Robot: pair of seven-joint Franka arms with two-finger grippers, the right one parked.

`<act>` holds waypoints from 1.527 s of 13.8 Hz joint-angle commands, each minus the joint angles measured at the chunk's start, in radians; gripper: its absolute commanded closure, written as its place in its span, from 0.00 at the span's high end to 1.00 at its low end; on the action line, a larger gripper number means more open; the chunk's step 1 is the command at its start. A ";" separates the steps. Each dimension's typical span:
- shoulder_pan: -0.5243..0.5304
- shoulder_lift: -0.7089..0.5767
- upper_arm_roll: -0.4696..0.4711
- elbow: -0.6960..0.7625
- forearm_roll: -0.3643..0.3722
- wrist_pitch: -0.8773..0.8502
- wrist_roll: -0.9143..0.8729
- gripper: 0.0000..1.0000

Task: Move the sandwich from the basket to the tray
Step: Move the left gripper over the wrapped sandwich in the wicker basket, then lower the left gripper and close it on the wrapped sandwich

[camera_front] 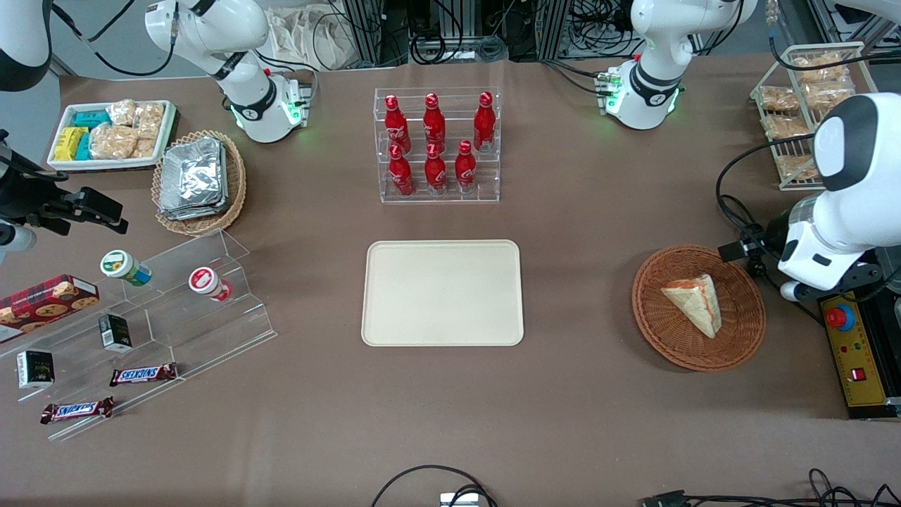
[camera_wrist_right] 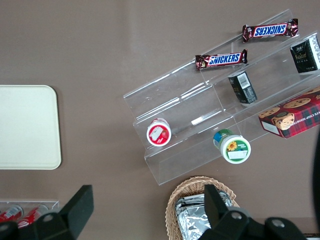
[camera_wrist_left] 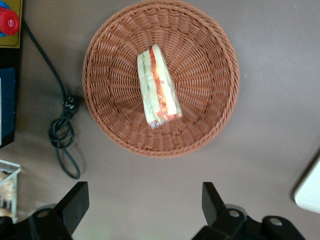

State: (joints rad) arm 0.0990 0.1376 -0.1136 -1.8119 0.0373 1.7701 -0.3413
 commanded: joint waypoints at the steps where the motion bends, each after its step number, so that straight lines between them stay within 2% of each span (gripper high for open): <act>1: 0.037 -0.061 0.006 -0.189 -0.011 0.194 -0.140 1.00; 4: 0.056 -0.033 0.008 -0.331 -0.016 0.447 -0.162 1.00; 7: 0.068 0.022 0.006 -0.379 -0.011 0.587 -0.263 1.00; 16: 0.031 0.115 -0.005 -0.324 -0.008 0.647 -0.439 1.00; 21: 0.021 0.141 -0.003 -0.314 -0.002 0.617 -0.453 1.00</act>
State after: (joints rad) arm 0.1329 0.2421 -0.1204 -2.1381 0.0338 2.3989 -0.7759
